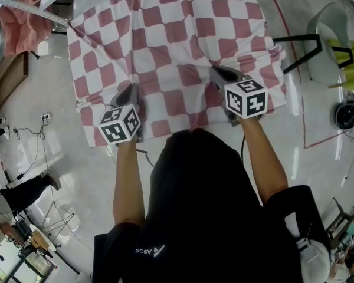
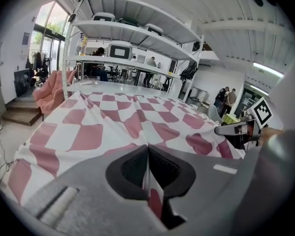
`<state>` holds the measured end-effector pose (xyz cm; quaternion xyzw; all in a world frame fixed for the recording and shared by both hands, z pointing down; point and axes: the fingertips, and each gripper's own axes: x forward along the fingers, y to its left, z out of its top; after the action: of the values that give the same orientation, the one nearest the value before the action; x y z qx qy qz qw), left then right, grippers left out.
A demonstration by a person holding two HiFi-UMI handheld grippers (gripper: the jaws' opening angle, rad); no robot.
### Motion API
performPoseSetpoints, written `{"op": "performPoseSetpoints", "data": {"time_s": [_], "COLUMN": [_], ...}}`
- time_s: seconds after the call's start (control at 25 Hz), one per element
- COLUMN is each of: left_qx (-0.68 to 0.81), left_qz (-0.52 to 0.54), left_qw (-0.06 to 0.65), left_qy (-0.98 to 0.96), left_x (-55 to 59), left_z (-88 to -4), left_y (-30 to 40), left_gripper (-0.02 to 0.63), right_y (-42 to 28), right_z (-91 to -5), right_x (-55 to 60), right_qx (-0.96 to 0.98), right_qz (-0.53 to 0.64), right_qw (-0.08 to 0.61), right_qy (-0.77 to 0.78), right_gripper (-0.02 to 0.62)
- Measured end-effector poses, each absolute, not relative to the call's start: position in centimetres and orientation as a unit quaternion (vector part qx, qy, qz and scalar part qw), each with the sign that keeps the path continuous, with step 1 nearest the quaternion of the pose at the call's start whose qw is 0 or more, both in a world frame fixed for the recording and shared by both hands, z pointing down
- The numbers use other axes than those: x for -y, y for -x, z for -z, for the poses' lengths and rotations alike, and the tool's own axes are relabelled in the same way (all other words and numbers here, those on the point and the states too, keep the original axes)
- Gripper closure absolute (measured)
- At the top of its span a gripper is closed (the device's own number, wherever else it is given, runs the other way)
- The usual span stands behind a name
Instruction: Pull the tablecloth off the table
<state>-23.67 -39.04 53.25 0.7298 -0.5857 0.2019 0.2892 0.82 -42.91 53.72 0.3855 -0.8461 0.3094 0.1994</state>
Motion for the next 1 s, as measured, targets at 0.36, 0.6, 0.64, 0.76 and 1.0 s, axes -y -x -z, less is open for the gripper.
{"op": "performPoseSetpoints", "data": {"time_s": [0.36, 0.6, 0.64, 0.76, 1.0], "left_qx": [0.593, 0.593, 0.587, 0.552, 0.504], "left_qz": [-0.132, -0.069, -0.059, -0.036, 0.005], "left_qw": [0.252, 0.222, 0.215, 0.195, 0.169], "left_qy": [-0.753, -0.771, -0.778, -0.81, -0.847], "left_x": [34.5, 31.1, 30.6, 27.9, 19.6], "left_z": [-49.1, -45.7, -45.0, -43.2, -39.9], "left_y": [21.5, 22.3, 22.1, 20.5, 17.8], "left_gripper": [0.597, 0.597, 0.597, 0.597, 0.597], "right_y": [-1.9, -2.3, -2.3, -2.3, -1.2], "right_z": [-50.0, -46.8, -46.2, -44.5, -41.4], "right_x": [37.9, 34.1, 33.4, 30.8, 22.7], "right_qx": [0.882, 0.899, 0.902, 0.91, 0.915], "right_qz": [-0.303, -0.283, -0.278, -0.262, -0.236], "right_qw": [0.124, 0.068, 0.057, 0.033, 0.0], "right_qy": [-0.339, -0.328, -0.326, -0.321, -0.327], "right_gripper": [0.588, 0.588, 0.589, 0.589, 0.589]}}
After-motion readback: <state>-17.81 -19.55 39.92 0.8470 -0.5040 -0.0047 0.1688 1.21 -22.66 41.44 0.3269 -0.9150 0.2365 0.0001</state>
